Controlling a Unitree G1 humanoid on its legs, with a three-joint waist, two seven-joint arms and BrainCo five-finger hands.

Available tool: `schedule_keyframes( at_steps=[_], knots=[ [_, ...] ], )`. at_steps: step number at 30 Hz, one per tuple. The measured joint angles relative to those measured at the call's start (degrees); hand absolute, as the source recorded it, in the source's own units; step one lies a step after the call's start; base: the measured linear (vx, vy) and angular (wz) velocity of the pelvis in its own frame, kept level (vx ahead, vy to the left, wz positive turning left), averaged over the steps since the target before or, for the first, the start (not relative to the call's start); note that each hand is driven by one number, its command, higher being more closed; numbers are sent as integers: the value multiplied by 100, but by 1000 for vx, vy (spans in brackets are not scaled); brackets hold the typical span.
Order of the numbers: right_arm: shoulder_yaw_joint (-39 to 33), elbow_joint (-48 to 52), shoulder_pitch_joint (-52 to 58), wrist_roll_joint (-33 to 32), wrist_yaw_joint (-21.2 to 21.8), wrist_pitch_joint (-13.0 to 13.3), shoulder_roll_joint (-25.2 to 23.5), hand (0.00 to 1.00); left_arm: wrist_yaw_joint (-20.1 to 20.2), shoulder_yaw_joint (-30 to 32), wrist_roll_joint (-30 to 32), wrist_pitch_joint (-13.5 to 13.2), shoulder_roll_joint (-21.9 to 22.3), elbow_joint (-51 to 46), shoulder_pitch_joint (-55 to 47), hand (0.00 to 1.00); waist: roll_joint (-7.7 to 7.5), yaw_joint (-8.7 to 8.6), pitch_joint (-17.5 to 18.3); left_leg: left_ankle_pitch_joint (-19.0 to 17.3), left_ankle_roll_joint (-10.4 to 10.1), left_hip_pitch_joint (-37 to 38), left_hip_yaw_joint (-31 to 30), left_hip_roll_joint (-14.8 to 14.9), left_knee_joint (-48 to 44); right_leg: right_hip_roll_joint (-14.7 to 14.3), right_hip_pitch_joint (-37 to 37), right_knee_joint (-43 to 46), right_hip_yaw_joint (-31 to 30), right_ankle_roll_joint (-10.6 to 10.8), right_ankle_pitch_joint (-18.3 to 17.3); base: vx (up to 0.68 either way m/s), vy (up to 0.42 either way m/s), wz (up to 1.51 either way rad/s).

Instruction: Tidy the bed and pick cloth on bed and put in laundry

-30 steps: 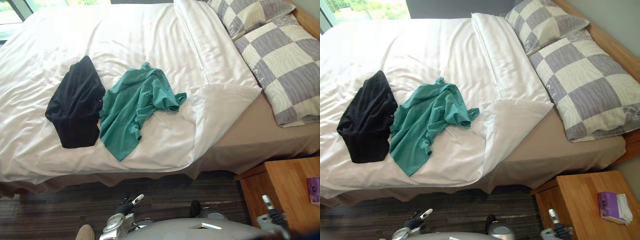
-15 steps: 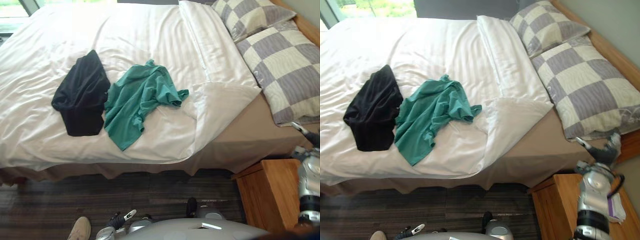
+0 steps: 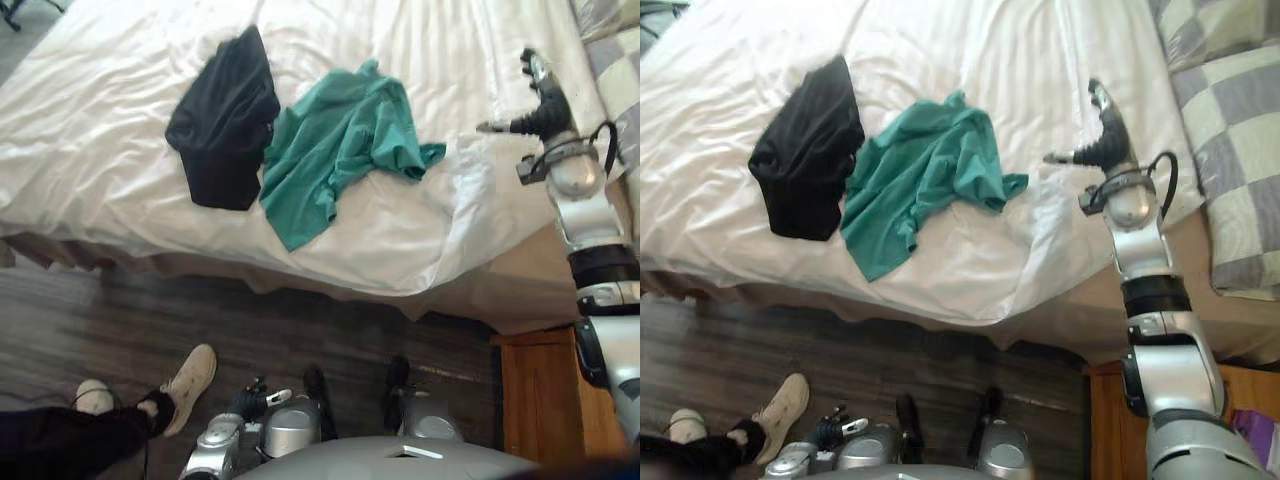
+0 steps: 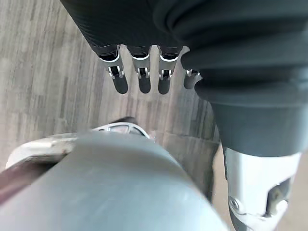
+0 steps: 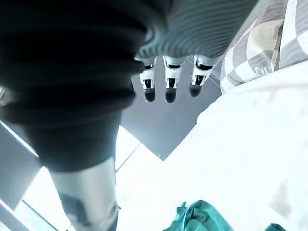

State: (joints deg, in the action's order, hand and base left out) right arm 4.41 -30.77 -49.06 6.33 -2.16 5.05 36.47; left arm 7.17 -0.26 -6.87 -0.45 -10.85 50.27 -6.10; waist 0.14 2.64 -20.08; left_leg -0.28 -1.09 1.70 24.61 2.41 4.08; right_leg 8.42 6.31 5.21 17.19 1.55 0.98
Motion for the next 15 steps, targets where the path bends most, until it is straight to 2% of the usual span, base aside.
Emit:
schedule_keyframes(
  at_steps=[4,8,13,14,15],
  knots=[
    [165,-10,-285,192,91,-266,526,0,-6,-202,-340,-30,24,-248,118,0,290,-5,-471,-98,137,-559,-3,12,-526,117,449,192,-60,15,20,-59,-1,4],
    [196,-87,-316,521,149,-364,887,0,-20,-388,-325,-16,-17,-390,126,0,423,-4,-587,-136,149,-887,-4,52,-736,163,729,298,-68,14,22,26,-12,3],
    [702,-539,-1026,998,442,-480,1450,0,-125,-874,-84,-18,-94,-465,362,0,687,-1,-760,-242,197,-1444,16,80,-1073,190,1288,513,-175,10,20,-3,-2,-1],
    [787,-606,-1098,1074,463,-499,1490,100,-122,-898,-85,-17,-102,-467,395,0,724,-1,-778,-242,198,-1513,13,73,-1098,205,1361,541,-177,10,20,0,0,0],
    [935,-770,-1204,1129,509,-536,1594,100,-123,-1034,-90,-17,-105,-477,458,0,808,-2,-814,-242,200,-1625,13,61,-1138,231,1483,587,-189,10,20,-12,12,6]
  ],
)
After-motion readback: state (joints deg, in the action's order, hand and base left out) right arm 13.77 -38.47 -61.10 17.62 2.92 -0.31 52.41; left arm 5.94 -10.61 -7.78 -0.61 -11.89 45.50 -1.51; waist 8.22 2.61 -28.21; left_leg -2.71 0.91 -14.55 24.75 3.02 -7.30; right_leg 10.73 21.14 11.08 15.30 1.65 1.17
